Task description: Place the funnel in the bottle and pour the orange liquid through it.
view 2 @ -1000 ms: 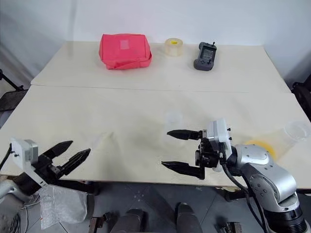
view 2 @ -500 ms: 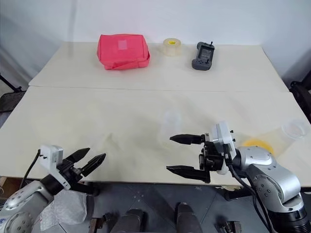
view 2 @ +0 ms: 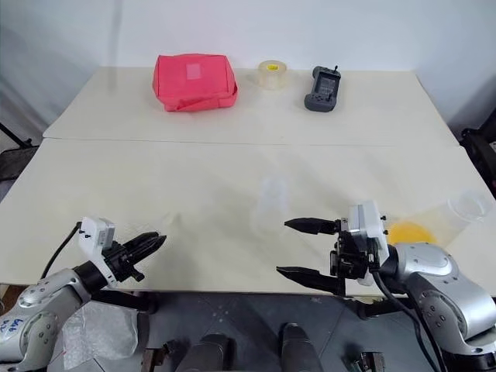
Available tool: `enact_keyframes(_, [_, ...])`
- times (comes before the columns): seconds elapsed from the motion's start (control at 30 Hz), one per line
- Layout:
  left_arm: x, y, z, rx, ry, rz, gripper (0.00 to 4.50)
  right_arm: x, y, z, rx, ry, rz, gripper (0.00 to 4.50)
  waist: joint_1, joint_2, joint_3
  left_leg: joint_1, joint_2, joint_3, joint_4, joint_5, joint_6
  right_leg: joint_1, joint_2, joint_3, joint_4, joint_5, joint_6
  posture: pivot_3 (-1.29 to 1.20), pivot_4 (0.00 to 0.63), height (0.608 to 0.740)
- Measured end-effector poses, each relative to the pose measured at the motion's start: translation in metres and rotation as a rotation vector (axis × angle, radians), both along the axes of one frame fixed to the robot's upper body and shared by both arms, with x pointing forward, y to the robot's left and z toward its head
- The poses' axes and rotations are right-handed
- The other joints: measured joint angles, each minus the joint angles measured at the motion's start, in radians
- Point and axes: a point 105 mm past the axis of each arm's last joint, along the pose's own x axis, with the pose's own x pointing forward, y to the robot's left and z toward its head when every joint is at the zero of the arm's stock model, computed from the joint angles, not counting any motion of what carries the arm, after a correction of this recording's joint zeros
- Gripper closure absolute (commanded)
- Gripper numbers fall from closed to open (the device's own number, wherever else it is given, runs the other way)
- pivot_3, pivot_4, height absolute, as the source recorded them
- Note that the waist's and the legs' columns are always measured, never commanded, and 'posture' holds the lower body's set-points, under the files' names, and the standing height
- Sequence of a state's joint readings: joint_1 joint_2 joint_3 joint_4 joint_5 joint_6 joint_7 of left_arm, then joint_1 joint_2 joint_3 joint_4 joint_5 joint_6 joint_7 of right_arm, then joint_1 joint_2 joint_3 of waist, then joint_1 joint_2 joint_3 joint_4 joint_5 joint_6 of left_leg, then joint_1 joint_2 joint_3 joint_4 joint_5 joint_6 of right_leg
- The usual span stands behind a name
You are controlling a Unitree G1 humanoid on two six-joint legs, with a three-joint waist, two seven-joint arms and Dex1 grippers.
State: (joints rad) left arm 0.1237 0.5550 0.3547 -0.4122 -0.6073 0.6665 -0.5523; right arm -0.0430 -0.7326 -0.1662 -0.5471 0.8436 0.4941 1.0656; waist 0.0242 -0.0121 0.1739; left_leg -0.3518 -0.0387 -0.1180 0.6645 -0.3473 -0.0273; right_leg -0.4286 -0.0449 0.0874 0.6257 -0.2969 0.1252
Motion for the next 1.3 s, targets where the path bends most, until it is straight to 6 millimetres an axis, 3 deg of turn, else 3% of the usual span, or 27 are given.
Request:
enact_keyframes(0.13, [0.0, 0.005, 0.014, 0.032, 0.008, -0.067, 4.47, 0.003, -0.002, 0.001, -0.002, -0.015, -0.013, 0.0, -0.001, 0.0, 0.0, 0.0, 0.0, 0.0, 0.0, 0.0, 0.0, 0.0, 0.0, 0.0, 0.0, 0.0, 0.0, 0.0, 0.15, 0.74])
enact_keyframes(0.37, [0.007, 0.008, 0.064, 0.077, -0.086, -0.263, 4.47, 0.012, -0.006, 0.007, -0.005, -0.053, -0.04, 0.0, -0.001, 0.001, 0.001, 0.0, 0.0, 0.0, -0.001, 0.0, 0.0, 0.0, 0.0, -0.001, 0.0, 0.0, 0.0, 0.0, 0.15, 0.74])
enact_keyframes(0.53, [0.013, -0.001, 0.106, 0.141, -0.17, -0.453, 4.47, 0.018, -0.01, 0.02, 0.056, -0.09, -0.078, 0.0, -0.001, 0.001, 0.001, -0.001, 0.0, -0.001, -0.001, 0.0, -0.001, -0.001, 0.0, -0.002, -0.001, 0.0, 0.0, 0.0, 0.15, 0.74])
enact_keyframes(0.9, [0.055, -0.062, 0.175, 0.3, -0.434, -0.906, 4.47, 0.025, -0.009, 0.028, 0.113, -0.16, -0.178, 0.0, 0.0, 0.001, 0.001, -0.003, -0.001, 0.001, -0.001, 0.002, -0.004, -0.005, 0.001, -0.004, 0.0, 0.0, 0.001, 0.0, 0.15, 0.74])
enact_keyframes(1.13, [0.088, -0.102, 0.19, 0.438, -0.573, -1.061, 4.47, 0.024, -0.006, 0.028, 0.113, -0.199, -0.275, 0.0, -0.004, 0.0, 0.001, -0.014, -0.001, 0.007, 0.003, 0.001, -0.002, -0.019, 0.001, -0.005, 0.004, 0.001, 0.002, 0.0, 0.15, 0.74])
enact_keyframes(1.3, [0.098, -0.123, 0.191, 0.518, -0.655, -1.093, 4.47, 0.021, -0.006, 0.03, 0.113, -0.212, -0.344, 0.0, -0.011, 0.0, 0.001, -0.018, -0.002, 0.007, 0.004, 0.001, -0.002, -0.023, -0.001, -0.004, 0.01, 0.002, 0.003, 0.0, 0.15, 0.74])
